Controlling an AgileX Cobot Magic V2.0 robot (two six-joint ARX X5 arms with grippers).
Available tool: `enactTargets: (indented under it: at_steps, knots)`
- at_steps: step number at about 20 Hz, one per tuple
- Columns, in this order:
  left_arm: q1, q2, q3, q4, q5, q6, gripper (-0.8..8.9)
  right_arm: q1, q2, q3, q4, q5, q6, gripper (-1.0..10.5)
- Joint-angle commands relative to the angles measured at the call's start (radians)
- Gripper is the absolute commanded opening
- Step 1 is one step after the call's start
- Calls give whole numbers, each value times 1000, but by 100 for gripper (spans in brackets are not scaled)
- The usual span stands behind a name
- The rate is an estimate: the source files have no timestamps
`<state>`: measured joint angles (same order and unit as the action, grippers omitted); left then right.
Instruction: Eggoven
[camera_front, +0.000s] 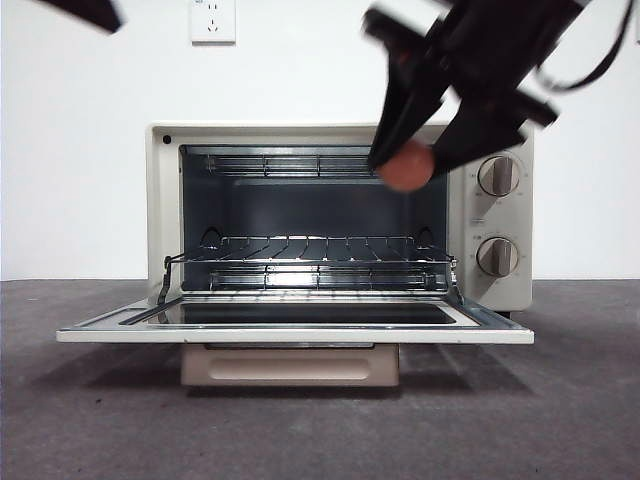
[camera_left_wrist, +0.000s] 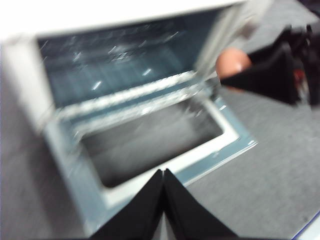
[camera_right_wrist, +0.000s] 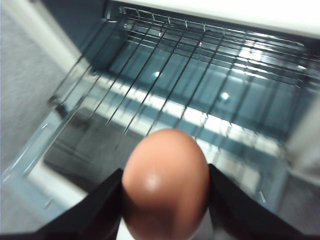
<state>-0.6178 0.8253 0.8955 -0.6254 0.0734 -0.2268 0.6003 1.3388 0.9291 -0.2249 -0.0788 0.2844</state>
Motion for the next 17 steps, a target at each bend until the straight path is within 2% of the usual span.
enactTargets:
  at_steps: [1,7,17]
  knots:
    - [23,-80,-51,11,2,-30,6,-2,84,15,76,1,-3,2]
    - [36,-167,-86,-42,5,-48,6,-30,208,15,237,27,-5,2]
    - [36,-166,-86,-33,5,-48,6,-42,270,15,277,53,-7,2]
